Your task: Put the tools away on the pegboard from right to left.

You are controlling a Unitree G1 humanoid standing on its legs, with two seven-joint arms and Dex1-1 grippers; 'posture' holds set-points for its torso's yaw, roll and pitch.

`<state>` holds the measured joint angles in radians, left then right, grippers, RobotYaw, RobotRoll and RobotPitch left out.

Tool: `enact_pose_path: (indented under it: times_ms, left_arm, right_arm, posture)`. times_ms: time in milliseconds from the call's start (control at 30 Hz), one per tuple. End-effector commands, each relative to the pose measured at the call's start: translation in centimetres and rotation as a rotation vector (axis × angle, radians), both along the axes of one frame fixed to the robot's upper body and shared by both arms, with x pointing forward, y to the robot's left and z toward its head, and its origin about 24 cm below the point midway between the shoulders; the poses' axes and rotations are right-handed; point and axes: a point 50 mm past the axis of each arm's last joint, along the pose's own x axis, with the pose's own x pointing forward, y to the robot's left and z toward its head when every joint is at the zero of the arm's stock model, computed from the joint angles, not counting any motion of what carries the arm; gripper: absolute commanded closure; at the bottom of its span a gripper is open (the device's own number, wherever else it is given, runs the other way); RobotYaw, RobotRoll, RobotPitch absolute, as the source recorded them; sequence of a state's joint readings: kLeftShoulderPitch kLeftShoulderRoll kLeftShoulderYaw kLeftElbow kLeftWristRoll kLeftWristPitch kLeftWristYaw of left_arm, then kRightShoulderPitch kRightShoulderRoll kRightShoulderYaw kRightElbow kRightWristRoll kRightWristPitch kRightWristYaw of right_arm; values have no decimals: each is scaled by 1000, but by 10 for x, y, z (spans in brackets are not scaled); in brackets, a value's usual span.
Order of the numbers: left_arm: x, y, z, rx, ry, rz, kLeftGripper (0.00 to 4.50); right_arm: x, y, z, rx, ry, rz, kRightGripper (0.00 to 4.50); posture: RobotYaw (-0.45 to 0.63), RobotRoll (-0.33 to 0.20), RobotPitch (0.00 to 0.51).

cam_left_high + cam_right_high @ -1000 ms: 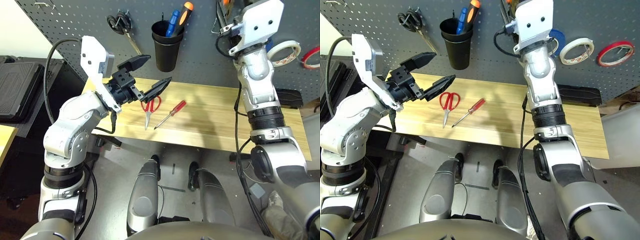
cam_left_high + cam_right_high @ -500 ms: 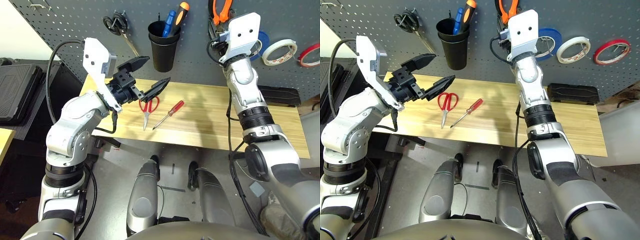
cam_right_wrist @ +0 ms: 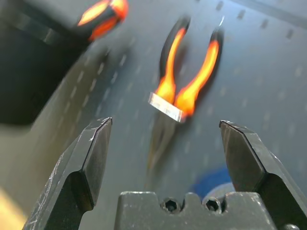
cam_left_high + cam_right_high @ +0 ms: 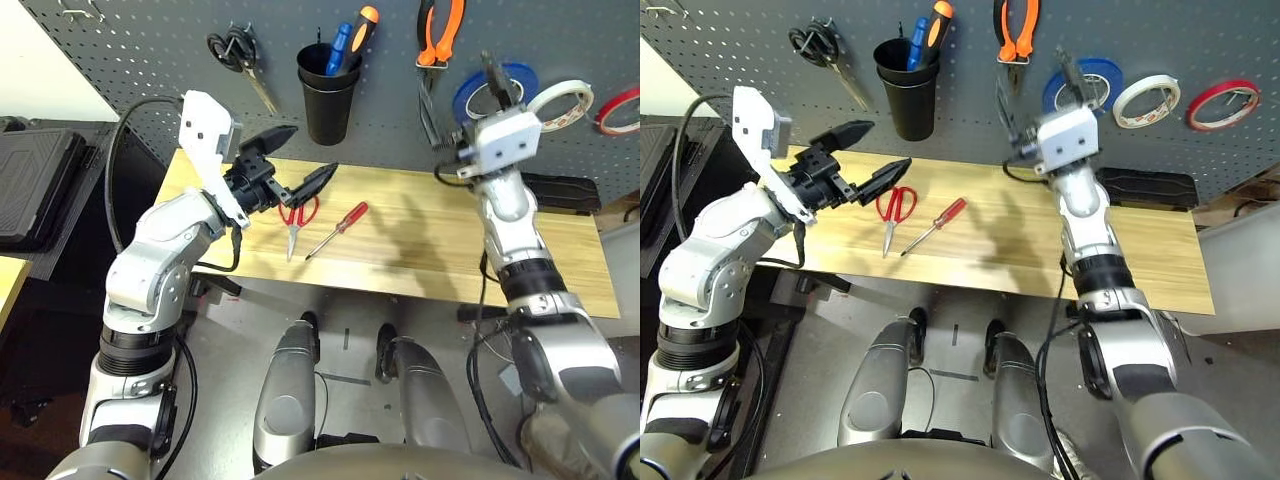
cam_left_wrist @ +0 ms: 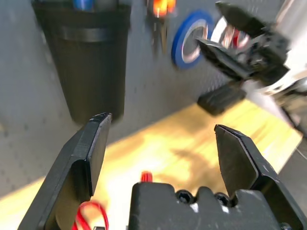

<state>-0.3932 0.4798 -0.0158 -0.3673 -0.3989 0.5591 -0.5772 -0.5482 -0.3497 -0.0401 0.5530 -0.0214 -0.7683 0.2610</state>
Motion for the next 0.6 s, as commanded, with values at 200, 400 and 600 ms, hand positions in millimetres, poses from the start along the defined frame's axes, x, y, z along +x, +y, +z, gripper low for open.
enact_pose_path:
  times_ms: [200, 400, 600]
  left_arm:
    - [7, -17, -50, 125, 91, 74, 0]
    - [18, -31, -74, 207, 149, 122, 0]
    - [39, -47, -98, 209, 237, 147, 0]
  right_arm:
    - [-31, -13, -52, -338, 285, 132, 17]
    - [-40, -21, -77, -420, 490, 164, 17]
    - [-48, -23, -96, -501, 667, 189, 17]
  posture:
    - [282, 0, 258]
    - [271, 0, 262]
    - [269, 0, 268]
